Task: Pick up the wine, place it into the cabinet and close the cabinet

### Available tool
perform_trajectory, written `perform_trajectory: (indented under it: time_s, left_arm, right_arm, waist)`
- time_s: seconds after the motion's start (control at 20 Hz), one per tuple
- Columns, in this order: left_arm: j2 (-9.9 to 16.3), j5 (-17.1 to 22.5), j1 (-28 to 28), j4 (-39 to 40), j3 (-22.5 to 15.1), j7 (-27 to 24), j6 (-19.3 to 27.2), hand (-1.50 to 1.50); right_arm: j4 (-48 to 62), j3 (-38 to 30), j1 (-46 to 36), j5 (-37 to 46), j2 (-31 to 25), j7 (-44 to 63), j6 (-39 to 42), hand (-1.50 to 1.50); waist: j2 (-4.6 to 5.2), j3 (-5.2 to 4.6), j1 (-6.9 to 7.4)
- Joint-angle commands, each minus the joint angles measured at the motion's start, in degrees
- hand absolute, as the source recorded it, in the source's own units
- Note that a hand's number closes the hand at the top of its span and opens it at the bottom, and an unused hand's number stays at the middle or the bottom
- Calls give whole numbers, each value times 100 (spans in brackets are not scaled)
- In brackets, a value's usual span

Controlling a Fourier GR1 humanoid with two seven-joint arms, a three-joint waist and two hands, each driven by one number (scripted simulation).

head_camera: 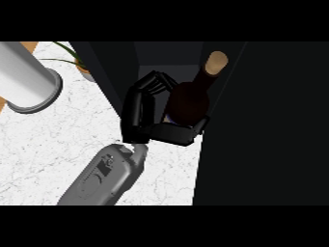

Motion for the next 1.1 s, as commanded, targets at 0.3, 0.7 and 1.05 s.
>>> perform_trajectory:
  time_s: [0.3,0.7,1.05]
  left_arm:
    - [-1,-282,428,830,-106,-964,-213,150]
    - [-1,179,-494,1949,181,-1490,193,150]
    - [-1,353,-420,2330,857,-1924,-541,150]
  right_arm:
    - [-641,-94,194,-396,50,154,-1,-150]
    - [-556,-364,-99,-676,-45,327,24,-150]
    - [-592,60,752,-301,214,-310,247,-150]
  waist:
    - [-7,1,33]
    - [11,-1,-48]
    - [3,1,-8]
